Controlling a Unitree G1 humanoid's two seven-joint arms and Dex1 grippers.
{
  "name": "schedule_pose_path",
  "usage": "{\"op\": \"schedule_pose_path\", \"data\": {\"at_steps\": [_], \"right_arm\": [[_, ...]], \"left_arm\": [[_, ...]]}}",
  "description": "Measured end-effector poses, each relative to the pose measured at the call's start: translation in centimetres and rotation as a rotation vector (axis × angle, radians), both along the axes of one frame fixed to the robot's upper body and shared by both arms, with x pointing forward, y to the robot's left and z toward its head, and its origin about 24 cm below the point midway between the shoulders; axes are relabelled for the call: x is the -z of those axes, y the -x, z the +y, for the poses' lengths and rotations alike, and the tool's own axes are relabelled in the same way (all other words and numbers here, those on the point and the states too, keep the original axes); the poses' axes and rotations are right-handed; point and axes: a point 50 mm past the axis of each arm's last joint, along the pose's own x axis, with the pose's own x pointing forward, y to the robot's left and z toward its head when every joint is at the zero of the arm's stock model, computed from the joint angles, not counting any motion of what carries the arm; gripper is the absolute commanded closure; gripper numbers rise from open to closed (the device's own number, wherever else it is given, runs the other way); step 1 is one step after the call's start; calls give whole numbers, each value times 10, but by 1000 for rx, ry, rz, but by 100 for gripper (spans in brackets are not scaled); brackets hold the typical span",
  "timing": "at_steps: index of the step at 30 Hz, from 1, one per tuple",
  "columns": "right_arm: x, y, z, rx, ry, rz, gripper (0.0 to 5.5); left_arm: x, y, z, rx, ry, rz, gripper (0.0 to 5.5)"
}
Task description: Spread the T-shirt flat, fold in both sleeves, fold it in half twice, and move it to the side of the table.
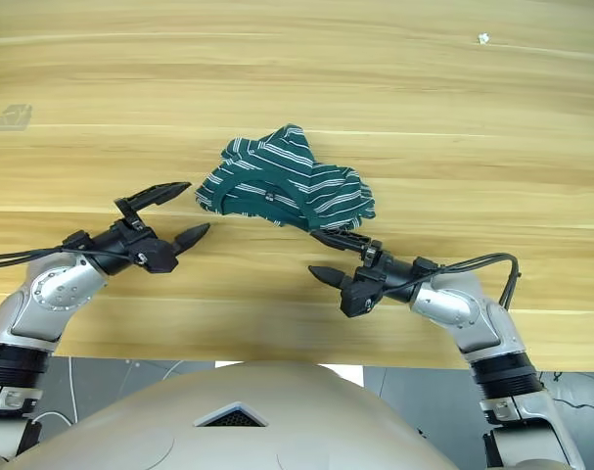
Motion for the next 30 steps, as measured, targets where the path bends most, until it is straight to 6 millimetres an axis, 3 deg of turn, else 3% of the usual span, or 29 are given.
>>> {"op": "schedule_pose_path", "data": {"at_steps": [10, 18, 30], "right_arm": [[6, -25, -2, 101, 65, -146, 206], [-1, -37, -1, 147, 41, -209, 206], [-3, -37, 5, 157, -9, -199, 422]], "left_arm": [[20, -22, -2, 9, -86, -20, 168], [21, -28, -2, 11, -104, -65, 168], [29, -26, -2, 27, -120, -67, 168]]}}
